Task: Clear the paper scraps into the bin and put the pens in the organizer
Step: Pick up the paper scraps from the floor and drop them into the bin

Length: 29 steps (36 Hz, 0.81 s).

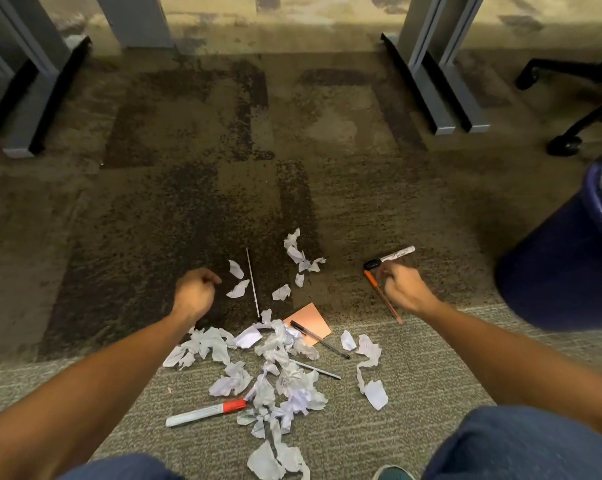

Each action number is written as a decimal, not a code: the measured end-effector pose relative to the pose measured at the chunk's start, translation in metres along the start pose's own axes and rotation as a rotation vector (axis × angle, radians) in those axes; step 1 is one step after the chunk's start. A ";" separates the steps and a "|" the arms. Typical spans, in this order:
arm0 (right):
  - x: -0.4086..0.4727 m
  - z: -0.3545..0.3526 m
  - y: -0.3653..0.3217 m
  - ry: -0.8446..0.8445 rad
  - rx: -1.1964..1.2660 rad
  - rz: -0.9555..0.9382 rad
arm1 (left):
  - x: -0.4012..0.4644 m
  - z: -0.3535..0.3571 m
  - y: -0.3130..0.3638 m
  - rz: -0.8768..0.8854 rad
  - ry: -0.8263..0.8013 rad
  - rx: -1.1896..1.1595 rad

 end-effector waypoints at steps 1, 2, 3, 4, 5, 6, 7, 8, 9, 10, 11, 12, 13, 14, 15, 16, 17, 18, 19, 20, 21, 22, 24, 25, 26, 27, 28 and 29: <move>-0.003 0.003 -0.003 -0.019 -0.016 -0.018 | -0.002 -0.002 0.001 -0.006 0.007 -0.016; -0.007 0.007 -0.006 -0.043 -0.027 -0.039 | -0.003 -0.003 0.003 -0.011 0.013 -0.032; -0.010 0.012 -0.009 -0.068 -0.031 -0.061 | -0.004 -0.004 0.005 -0.012 0.014 -0.043; -0.013 0.018 -0.012 -0.092 -0.040 -0.088 | -0.005 -0.004 0.007 -0.007 0.010 -0.044; -0.016 0.024 -0.015 -0.122 -0.056 -0.120 | -0.004 -0.003 0.009 -0.001 0.002 -0.036; -0.018 0.033 -0.018 -0.161 -0.076 -0.149 | -0.004 -0.002 0.010 0.006 -0.002 -0.028; -0.020 0.042 -0.019 -0.205 -0.096 -0.173 | -0.002 0.000 0.010 0.010 0.002 -0.019; -0.022 0.050 -0.021 -0.246 -0.116 -0.191 | -0.001 0.001 0.010 0.013 0.008 -0.014; -0.025 0.057 -0.022 -0.277 -0.134 -0.207 | 0.000 0.004 0.009 0.015 0.010 -0.012; -0.027 0.063 -0.023 -0.299 -0.151 -0.222 | 0.001 0.007 0.008 0.016 0.007 -0.009; -0.028 0.068 -0.025 -0.308 -0.173 -0.242 | 0.002 0.010 0.006 0.014 0.006 -0.002; -0.029 0.073 -0.027 -0.309 -0.204 -0.265 | 0.003 0.013 0.004 0.013 0.005 0.005; -0.029 0.077 -0.029 -0.309 -0.238 -0.289 | 0.004 0.016 0.003 0.010 0.003 0.012; -0.030 0.081 -0.031 -0.314 -0.273 -0.306 | 0.005 0.019 0.001 0.009 0.000 0.019; -0.031 0.085 -0.033 -0.327 -0.302 -0.313 | 0.006 0.022 0.001 0.007 -0.007 0.025; -0.031 0.090 -0.033 -0.346 -0.329 -0.314 | 0.007 0.025 0.000 0.005 -0.014 0.030; -0.032 0.095 -0.034 -0.366 -0.357 -0.316 | 0.008 0.028 -0.001 0.002 -0.022 0.032; -0.032 0.100 -0.035 -0.387 -0.384 -0.323 | 0.009 0.031 -0.003 -0.001 -0.030 0.035; -0.033 0.105 -0.035 -0.409 -0.409 -0.335 | 0.010 0.035 -0.004 -0.007 -0.042 0.037; -0.034 0.109 -0.036 -0.429 -0.435 -0.346 | 0.011 0.039 -0.005 -0.012 -0.057 0.034; -0.035 0.112 -0.037 -0.443 -0.461 -0.355 | 0.011 0.042 -0.006 -0.016 -0.072 0.026; -0.035 0.115 -0.037 -0.452 -0.486 -0.362 | 0.012 0.045 -0.006 -0.016 -0.085 0.022; -0.035 0.117 -0.038 -0.459 -0.511 -0.370 | 0.014 0.050 -0.005 -0.006 -0.097 0.033; -0.035 0.117 -0.040 -0.458 -0.513 -0.371 | 0.015 0.051 -0.003 0.005 -0.093 0.041; -0.035 0.117 -0.042 -0.457 -0.515 -0.370 | 0.016 0.051 -0.002 0.017 -0.086 0.048; -0.035 0.118 -0.043 -0.459 -0.518 -0.367 | 0.017 0.051 -0.001 0.026 -0.082 0.054; -0.036 0.119 -0.044 -0.464 -0.520 -0.364 | 0.017 0.050 -0.001 0.030 -0.080 0.057; -0.037 0.120 -0.045 -0.470 -0.515 -0.357 | 0.017 0.049 -0.001 0.029 -0.080 0.057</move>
Point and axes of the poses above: each hand's wrist, its own x-axis towards the middle knuckle, its own z-axis out of the palm, y = z × x, the point moved 9 cm from there along x, towards the middle knuckle
